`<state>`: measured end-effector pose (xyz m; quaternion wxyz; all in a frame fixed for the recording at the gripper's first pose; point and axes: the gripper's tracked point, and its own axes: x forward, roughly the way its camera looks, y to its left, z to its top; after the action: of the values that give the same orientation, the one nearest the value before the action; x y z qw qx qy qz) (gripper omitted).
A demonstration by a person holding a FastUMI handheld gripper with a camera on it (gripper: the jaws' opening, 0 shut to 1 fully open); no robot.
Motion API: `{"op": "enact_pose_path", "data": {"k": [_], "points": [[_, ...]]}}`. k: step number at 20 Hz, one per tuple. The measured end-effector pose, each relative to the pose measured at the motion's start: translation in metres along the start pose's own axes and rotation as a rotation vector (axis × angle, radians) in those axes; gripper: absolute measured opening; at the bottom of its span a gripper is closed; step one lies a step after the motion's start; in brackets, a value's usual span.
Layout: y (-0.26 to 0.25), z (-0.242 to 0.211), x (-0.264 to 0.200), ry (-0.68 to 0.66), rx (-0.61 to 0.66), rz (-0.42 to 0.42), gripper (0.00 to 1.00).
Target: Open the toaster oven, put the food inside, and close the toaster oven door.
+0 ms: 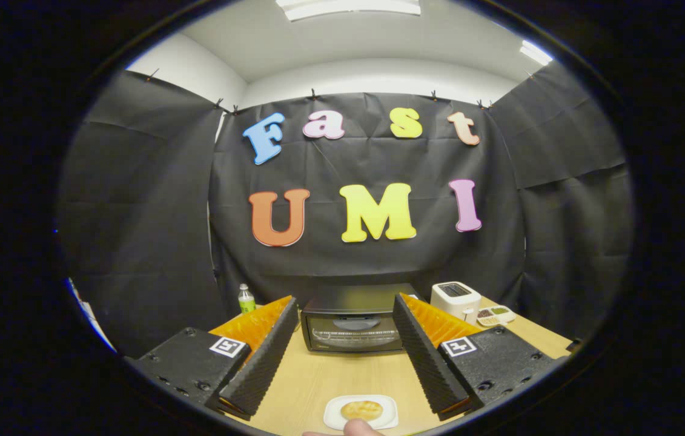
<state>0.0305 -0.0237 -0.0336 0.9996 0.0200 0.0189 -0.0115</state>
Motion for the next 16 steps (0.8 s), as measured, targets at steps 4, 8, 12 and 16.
{"op": "enact_pose_path", "data": {"k": [4,8,12,16], "points": [[-0.017,-0.033,0.023,0.03,-0.042,-0.023,1.0],[-0.025,-0.071,0.066,0.061,-0.055,-0.004,1.0],[-0.029,-0.101,0.135,0.096,-0.043,0.005,1.0],[-0.027,-0.117,0.2,0.118,-0.016,0.019,1.0]]}}
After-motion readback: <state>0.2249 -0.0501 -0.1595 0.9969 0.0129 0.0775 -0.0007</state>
